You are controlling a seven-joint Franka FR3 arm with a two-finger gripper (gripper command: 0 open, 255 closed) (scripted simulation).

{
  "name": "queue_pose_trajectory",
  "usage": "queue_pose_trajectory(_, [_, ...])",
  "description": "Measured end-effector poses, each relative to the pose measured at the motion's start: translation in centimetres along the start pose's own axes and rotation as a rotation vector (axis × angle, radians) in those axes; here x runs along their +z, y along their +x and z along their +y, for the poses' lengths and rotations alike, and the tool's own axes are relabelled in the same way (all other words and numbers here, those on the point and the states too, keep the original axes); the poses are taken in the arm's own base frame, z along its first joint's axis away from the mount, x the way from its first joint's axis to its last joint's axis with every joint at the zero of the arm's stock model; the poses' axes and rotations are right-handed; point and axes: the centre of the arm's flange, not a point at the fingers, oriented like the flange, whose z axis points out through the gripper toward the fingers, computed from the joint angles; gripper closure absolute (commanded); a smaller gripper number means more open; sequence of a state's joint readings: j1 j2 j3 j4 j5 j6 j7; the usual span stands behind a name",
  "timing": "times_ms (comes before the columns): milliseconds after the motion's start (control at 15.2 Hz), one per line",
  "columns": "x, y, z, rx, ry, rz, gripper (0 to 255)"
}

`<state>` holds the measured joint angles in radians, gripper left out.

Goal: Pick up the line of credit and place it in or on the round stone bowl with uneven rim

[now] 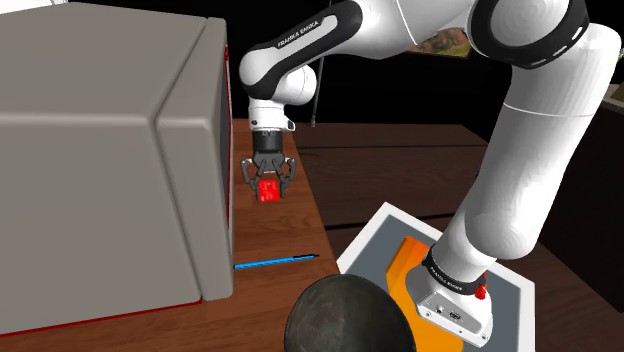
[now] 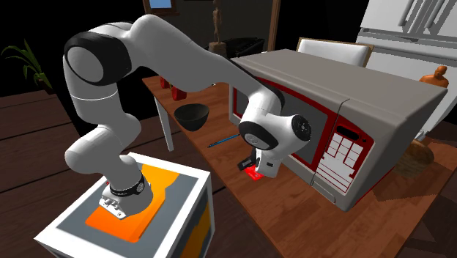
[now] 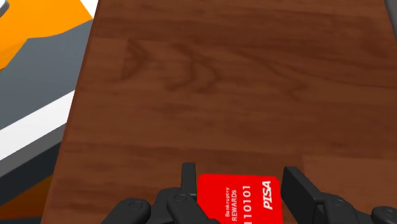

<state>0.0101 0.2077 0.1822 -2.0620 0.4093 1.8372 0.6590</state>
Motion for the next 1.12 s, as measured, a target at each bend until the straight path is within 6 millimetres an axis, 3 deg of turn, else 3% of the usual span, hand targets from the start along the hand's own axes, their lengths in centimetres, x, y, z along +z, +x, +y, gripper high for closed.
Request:
queue_pose_trajectory(396, [-0.2, -0.3, -0.2, -0.003, 0.002, 0.002, 255])
queue_pose_trajectory(1122, [-4.7, -3.4, -0.2, -0.004, 0.003, 0.004, 255])
